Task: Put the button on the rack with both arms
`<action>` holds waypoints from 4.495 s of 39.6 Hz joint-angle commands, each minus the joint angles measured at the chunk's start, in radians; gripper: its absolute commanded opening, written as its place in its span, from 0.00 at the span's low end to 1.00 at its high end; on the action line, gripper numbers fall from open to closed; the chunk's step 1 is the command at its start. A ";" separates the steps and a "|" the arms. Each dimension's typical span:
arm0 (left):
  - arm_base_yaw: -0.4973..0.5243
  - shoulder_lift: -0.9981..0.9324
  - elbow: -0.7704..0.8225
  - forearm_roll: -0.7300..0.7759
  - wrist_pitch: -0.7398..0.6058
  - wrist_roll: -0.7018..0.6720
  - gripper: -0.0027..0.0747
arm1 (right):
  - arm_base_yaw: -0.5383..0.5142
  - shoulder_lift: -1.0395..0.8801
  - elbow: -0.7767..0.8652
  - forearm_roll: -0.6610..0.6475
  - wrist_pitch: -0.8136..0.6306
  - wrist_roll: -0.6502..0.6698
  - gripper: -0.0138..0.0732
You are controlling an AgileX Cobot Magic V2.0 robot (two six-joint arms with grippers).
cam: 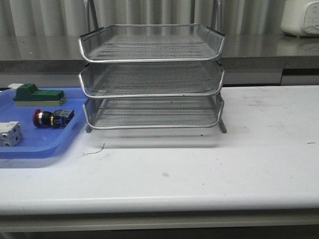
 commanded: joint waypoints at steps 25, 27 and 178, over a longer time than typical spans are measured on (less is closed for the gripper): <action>0.004 -0.022 0.008 -0.003 -0.086 -0.009 0.01 | -0.001 -0.017 -0.006 -0.008 -0.094 -0.005 0.09; 0.004 -0.022 0.008 -0.003 -0.086 -0.009 0.01 | -0.001 -0.017 -0.006 -0.008 -0.094 -0.005 0.09; 0.004 0.472 -0.486 -0.028 -0.020 -0.002 0.93 | 0.001 1.627 -0.920 1.578 0.334 -0.948 0.61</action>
